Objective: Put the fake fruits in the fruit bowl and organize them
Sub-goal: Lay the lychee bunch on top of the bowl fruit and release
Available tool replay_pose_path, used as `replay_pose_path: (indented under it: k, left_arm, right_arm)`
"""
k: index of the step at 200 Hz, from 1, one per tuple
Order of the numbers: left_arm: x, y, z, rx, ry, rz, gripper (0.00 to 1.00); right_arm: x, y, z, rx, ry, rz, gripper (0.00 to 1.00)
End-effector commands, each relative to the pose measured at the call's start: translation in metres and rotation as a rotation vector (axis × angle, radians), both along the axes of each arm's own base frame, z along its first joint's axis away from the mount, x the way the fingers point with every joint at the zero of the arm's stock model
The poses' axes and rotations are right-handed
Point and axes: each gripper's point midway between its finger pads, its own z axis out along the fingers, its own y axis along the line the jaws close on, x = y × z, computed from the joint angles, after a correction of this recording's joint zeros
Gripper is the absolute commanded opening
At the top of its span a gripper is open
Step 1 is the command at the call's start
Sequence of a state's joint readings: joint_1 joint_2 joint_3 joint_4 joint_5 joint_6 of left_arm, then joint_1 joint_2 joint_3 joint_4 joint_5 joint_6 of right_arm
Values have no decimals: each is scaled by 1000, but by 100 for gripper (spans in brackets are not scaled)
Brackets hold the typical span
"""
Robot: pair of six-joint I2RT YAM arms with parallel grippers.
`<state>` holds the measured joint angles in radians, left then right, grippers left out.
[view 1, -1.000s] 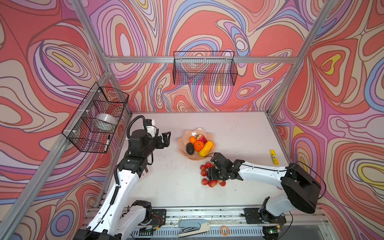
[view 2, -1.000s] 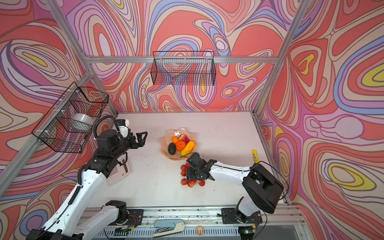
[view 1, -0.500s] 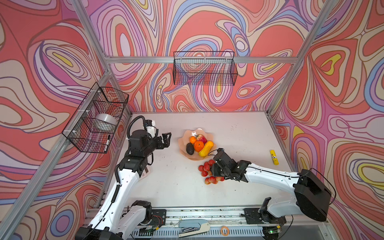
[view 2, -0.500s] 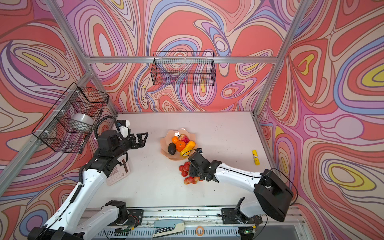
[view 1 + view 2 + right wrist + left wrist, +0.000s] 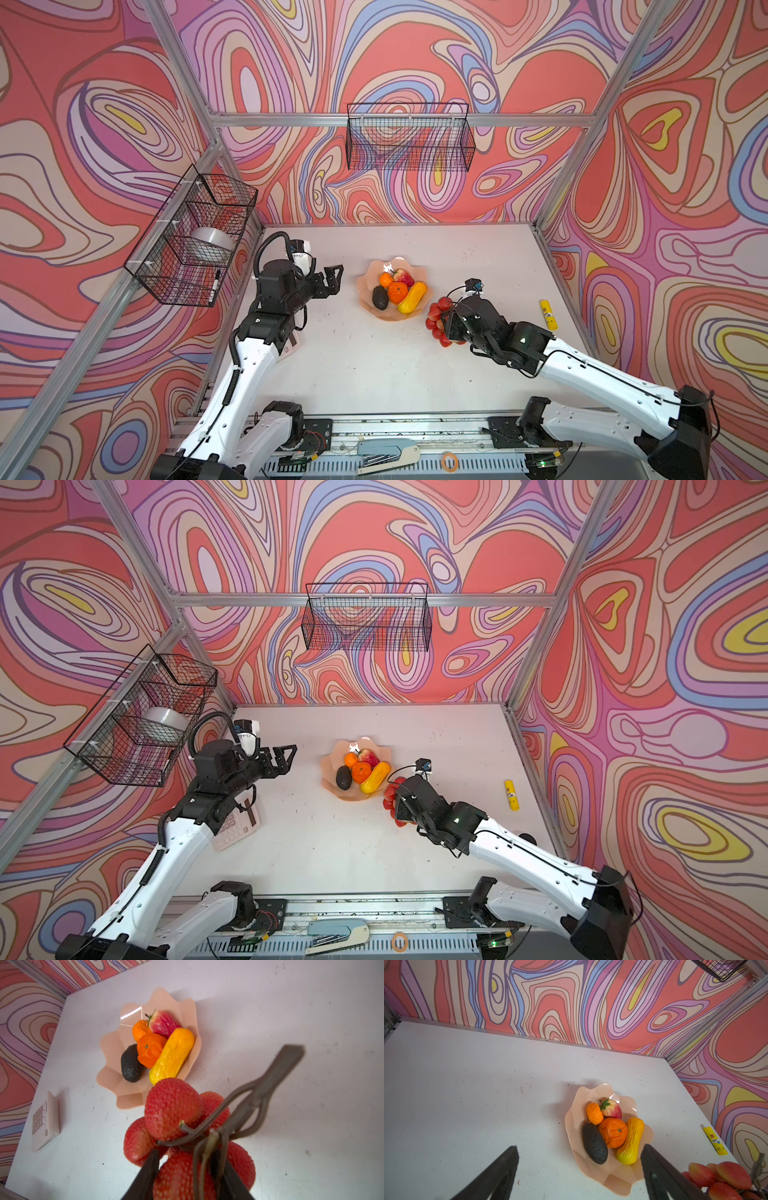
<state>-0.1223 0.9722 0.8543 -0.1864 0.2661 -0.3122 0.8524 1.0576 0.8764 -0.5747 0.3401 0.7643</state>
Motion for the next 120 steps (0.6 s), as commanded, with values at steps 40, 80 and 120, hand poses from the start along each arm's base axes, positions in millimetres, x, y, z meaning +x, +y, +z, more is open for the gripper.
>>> replay_pose_path:
  k: [40,80,120]
  left_arm:
    - [0,0,4,-21,-21,-5,92]
    - [-3,1,7,-20,-30,-1,92]
    - [-3,2,7,-23,-28,4,92]
  right_arm:
    - [55,41,67,-50,-215,57,28]
    - [104,87,71,23,-250,147,28]
    - [145,116,44,62,-218,202,29]
